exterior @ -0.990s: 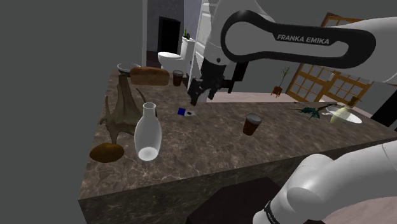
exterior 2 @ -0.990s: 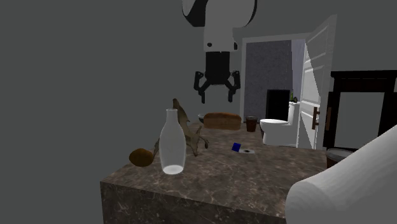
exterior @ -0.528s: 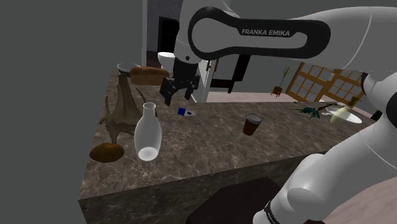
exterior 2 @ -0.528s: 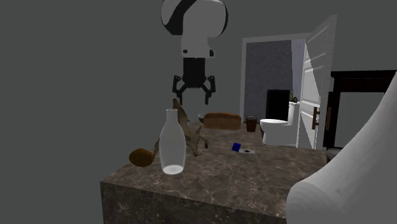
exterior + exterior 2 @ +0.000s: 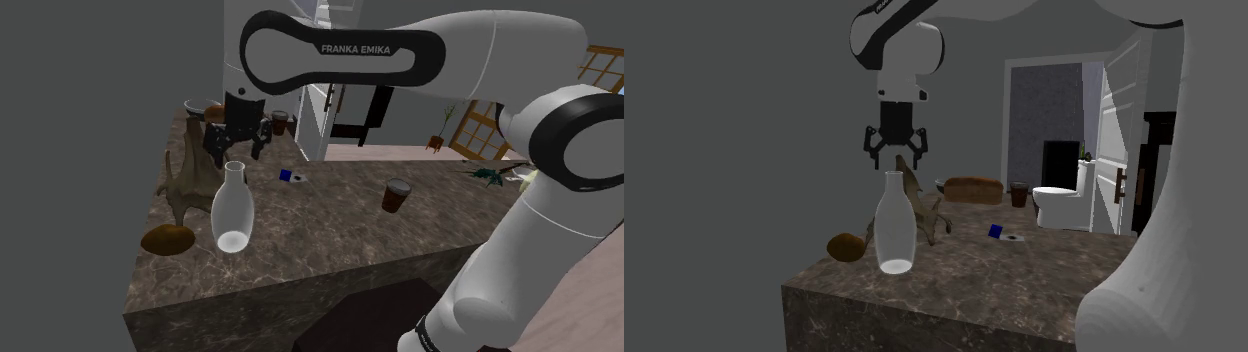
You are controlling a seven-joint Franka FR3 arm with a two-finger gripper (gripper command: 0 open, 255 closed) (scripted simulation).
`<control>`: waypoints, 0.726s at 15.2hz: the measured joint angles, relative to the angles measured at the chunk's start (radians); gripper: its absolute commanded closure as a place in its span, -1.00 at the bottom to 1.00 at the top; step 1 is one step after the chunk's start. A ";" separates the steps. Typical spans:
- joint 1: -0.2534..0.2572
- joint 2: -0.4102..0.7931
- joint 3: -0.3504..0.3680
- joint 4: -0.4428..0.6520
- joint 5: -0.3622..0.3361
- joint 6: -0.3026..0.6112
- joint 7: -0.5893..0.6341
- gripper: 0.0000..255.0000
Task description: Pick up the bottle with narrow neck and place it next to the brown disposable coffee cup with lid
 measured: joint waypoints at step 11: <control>0.004 0.032 0.003 -0.055 -0.013 0.084 0.013 -1.00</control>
